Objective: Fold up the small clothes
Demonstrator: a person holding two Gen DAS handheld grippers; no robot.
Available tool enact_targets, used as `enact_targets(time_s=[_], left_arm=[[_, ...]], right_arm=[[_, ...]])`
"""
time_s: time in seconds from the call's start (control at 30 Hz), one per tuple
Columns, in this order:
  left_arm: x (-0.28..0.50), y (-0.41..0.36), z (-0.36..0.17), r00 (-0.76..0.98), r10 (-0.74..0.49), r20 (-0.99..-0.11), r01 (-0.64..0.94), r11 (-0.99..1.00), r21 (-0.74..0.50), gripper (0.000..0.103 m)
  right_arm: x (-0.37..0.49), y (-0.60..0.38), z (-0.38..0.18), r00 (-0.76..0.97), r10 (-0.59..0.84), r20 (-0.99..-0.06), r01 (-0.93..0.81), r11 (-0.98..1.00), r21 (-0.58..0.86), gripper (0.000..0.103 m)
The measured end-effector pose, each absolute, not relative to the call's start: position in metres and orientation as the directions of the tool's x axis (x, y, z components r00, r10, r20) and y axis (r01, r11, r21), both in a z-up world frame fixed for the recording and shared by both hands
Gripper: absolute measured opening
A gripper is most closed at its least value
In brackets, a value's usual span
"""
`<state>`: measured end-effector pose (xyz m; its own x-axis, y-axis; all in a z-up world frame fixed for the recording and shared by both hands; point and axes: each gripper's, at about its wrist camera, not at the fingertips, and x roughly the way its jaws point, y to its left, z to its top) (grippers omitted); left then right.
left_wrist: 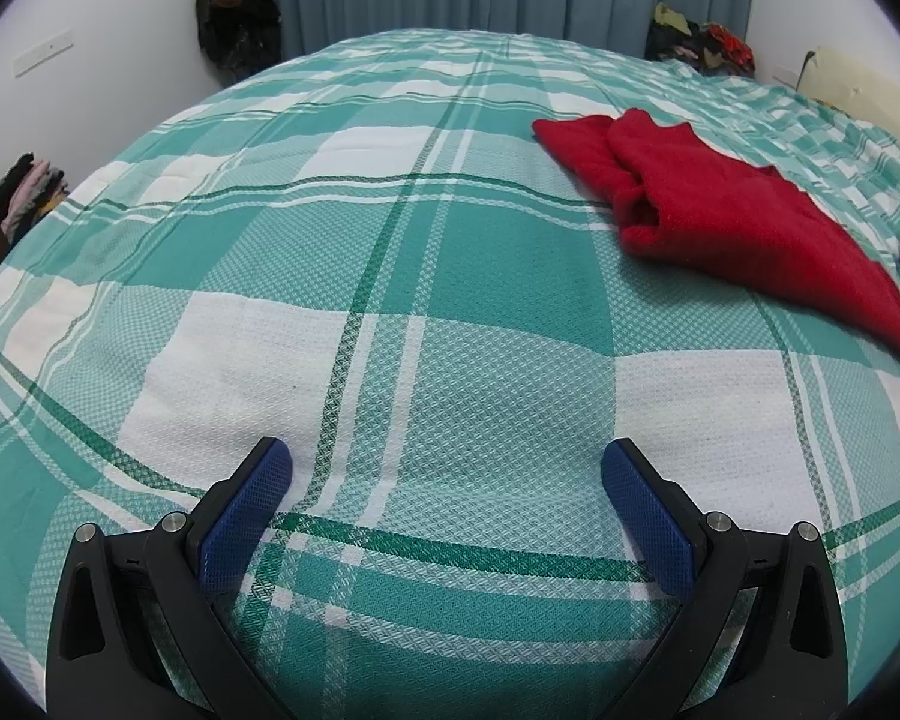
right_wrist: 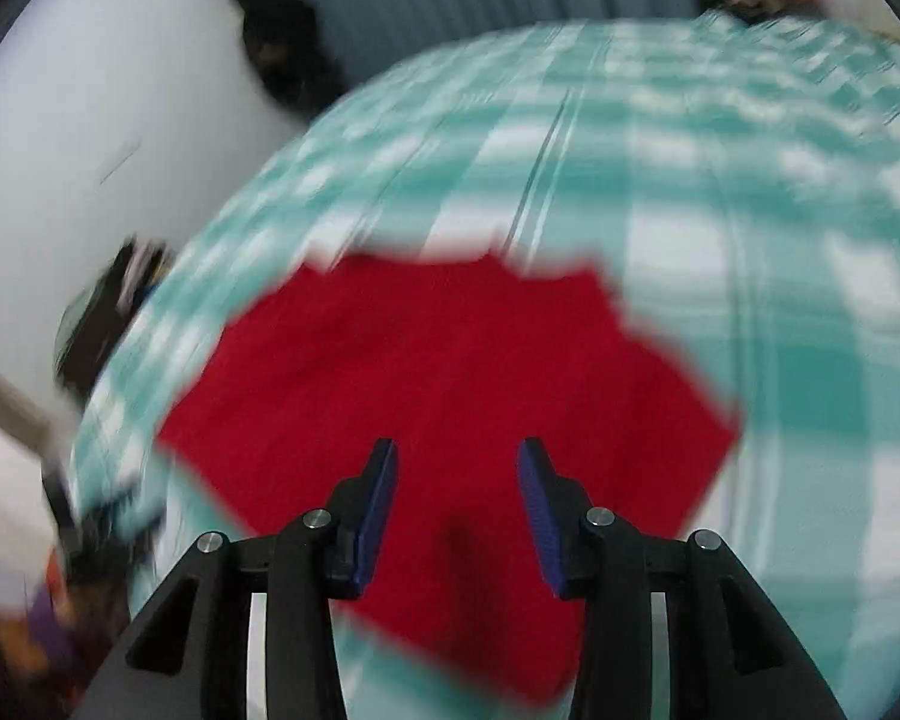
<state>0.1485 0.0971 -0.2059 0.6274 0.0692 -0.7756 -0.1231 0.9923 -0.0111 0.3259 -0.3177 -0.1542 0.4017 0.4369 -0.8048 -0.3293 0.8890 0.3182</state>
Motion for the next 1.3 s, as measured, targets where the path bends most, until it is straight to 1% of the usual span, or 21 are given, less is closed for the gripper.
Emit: enact_targets(time_s=[0.07, 0.1, 0.13, 0.17, 0.2, 0.23, 0.3, 0.33, 0.4, 0.5, 0.6, 0.63, 0.67, 0.7, 0.73, 0.87, 0.97, 1.03, 1.1, 1.23, 1.3], left_arm=[[0.151, 0.098, -0.205, 0.611, 0.063, -0.789, -0.123, 0.992, -0.016, 0.102], [0.153, 0.1, -0.201, 0.585, 0.057, -0.809, -0.125, 0.992, -0.02, 0.102], [0.155, 0.102, -0.194, 0.551, 0.056, -0.833, -0.135, 0.991, -0.023, 0.101], [0.155, 0.104, -0.185, 0.53, 0.049, -0.847, -0.151, 0.988, -0.037, 0.1], [0.151, 0.11, -0.166, 0.555, 0.0, -0.832, -0.175, 0.978, -0.117, 0.1], [0.148, 0.115, -0.152, 0.606, -0.07, -0.793, -0.173, 0.961, -0.217, 0.1], [0.161, 0.115, -0.133, 0.639, -0.188, -0.746, -0.144, 0.923, -0.356, 0.101], [0.178, 0.11, -0.131, 0.623, -0.231, -0.748, -0.115, 0.918, -0.379, 0.101], [0.228, 0.094, -0.141, 0.543, -0.282, -0.791, -0.054, 0.928, -0.368, 0.101], [0.286, 0.086, -0.178, 0.454, -0.19, -0.871, -0.121, 0.955, -0.271, 0.099], [0.309, 0.075, -0.195, 0.444, -0.172, -0.879, -0.124, 0.96, -0.251, 0.099], [0.312, 0.067, -0.194, 0.44, -0.152, -0.885, -0.098, 0.972, -0.215, 0.086], [0.315, 0.06, -0.191, 0.437, -0.145, -0.888, -0.066, 0.979, -0.192, 0.047], [0.319, 0.054, -0.187, 0.422, -0.174, -0.89, -0.032, 0.978, -0.207, 0.022], [0.323, 0.05, -0.181, 0.4, -0.186, -0.897, -0.035, 0.975, -0.218, 0.009], [0.329, 0.013, -0.129, 0.48, -0.048, -0.876, -0.022, 0.998, -0.067, 0.007], [0.331, -0.041, -0.081, 0.554, -0.075, -0.829, 0.077, 0.996, -0.038, 0.007], [0.321, -0.108, -0.052, 0.595, -0.127, -0.793, 0.217, 0.976, 0.007, 0.007], [0.311, -0.16, -0.043, 0.594, -0.184, -0.783, 0.328, 0.944, 0.026, 0.007], [0.294, -0.252, -0.081, 0.532, -0.23, -0.815, 0.484, 0.872, 0.07, 0.008], [0.298, -0.29, -0.131, 0.444, -0.197, -0.874, 0.506, 0.86, 0.064, 0.01]], right_arm=[[0.302, -0.321, -0.186, 0.351, 0.347, -0.869, -0.304, 0.921, 0.245, 0.041], [0.289, -0.328, -0.196, 0.358, 0.314, -0.879, -0.282, 0.934, 0.219, 0.037], [0.278, -0.334, -0.193, 0.393, 0.319, -0.862, -0.272, 0.936, 0.223, 0.037], [0.268, -0.34, -0.186, 0.429, 0.302, -0.851, -0.25, 0.945, 0.21, 0.042], [0.255, -0.344, -0.175, 0.469, 0.238, -0.851, -0.214, 0.965, 0.152, 0.051], [0.244, -0.347, -0.167, 0.506, 0.212, -0.836, -0.199, 0.972, 0.127, 0.055], [0.21, -0.353, -0.148, 0.6, 0.236, -0.765, -0.185, 0.971, 0.155, 0.067], [0.197, -0.353, -0.145, 0.621, 0.255, -0.741, -0.19, 0.966, 0.174, 0.067], [0.17, -0.349, -0.146, 0.654, 0.289, -0.699, -0.213, 0.957, 0.195, 0.067], [0.149, -0.348, -0.161, 0.653, 0.311, -0.691, -0.203, 0.95, 0.236, 0.067], [0.15, -0.351, -0.171, 0.62, 0.351, -0.702, -0.191, 0.935, 0.299, 0.067], [0.15, -0.351, -0.17, 0.626, 0.348, -0.698, -0.201, 0.937, 0.287, 0.067], [0.147, -0.352, -0.169, 0.637, 0.337, -0.693, -0.21, 0.941, 0.264, 0.067], [0.149, -0.352, -0.168, 0.647, 0.329, -0.688, -0.218, 0.944, 0.247, 0.067], [0.152, -0.354, -0.168, 0.652, 0.332, -0.682, -0.217, 0.943, 0.251, 0.067], [0.151, -0.369, -0.167, 0.668, 0.365, -0.649, -0.174, 0.924, 0.341, 0.067], [0.15, -0.383, -0.164, 0.686, 0.382, -0.62, -0.146, 0.906, 0.397, 0.067], [0.149, -0.392, -0.16, 0.702, 0.372, -0.607, -0.126, 0.904, 0.408, 0.067], [0.148, -0.404, -0.157, 0.719, 0.365, -0.591, -0.102, 0.898, 0.429, 0.067], [0.147, -0.429, -0.156, 0.747, 0.337, -0.573, -0.03, 0.878, 0.478, 0.067], [0.146, -0.439, -0.157, 0.757, 0.325, -0.567, -0.001, 0.868, 0.496, 0.067]])
